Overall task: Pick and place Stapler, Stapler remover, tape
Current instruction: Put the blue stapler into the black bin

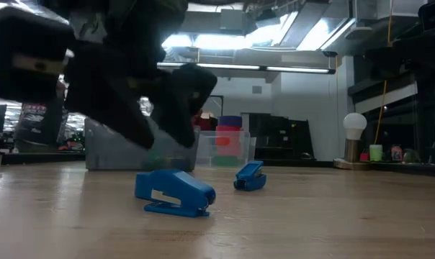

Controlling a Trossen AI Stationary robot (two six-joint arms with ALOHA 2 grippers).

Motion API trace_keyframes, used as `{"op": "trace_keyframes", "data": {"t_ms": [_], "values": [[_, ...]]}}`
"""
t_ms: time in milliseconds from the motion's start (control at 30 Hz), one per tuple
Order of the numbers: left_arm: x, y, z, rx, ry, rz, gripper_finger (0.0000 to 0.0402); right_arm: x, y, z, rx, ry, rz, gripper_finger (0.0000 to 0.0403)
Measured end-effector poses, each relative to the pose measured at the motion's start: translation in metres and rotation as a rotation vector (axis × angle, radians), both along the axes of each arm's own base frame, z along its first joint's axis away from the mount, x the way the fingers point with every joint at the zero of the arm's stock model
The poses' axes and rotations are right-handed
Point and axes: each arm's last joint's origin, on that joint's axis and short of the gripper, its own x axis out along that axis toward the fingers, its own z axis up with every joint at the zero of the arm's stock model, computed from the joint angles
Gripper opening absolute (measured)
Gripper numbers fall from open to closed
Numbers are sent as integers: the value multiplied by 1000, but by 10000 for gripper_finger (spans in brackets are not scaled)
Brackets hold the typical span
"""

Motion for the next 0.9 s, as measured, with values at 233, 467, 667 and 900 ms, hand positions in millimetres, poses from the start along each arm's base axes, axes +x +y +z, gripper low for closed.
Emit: {"op": "trace_keyframes", "data": {"t_ms": [233, 467, 667, 900], "values": [[1, -1, -27, 34, 76, -9, 190, 0, 0, 0, 0, 0, 0, 225], [3, -2, -33, 29, 83, -16, 176, 0, 0, 0, 0, 1, 0, 225], [2, -3, -33, 34, 92, -19, 105, 0, 0, 0, 0, 0, 0, 225], [-1, 2, -31, 35, 144, 44, 62, 0, 0, 0, 0, 0, 0, 225]]}}
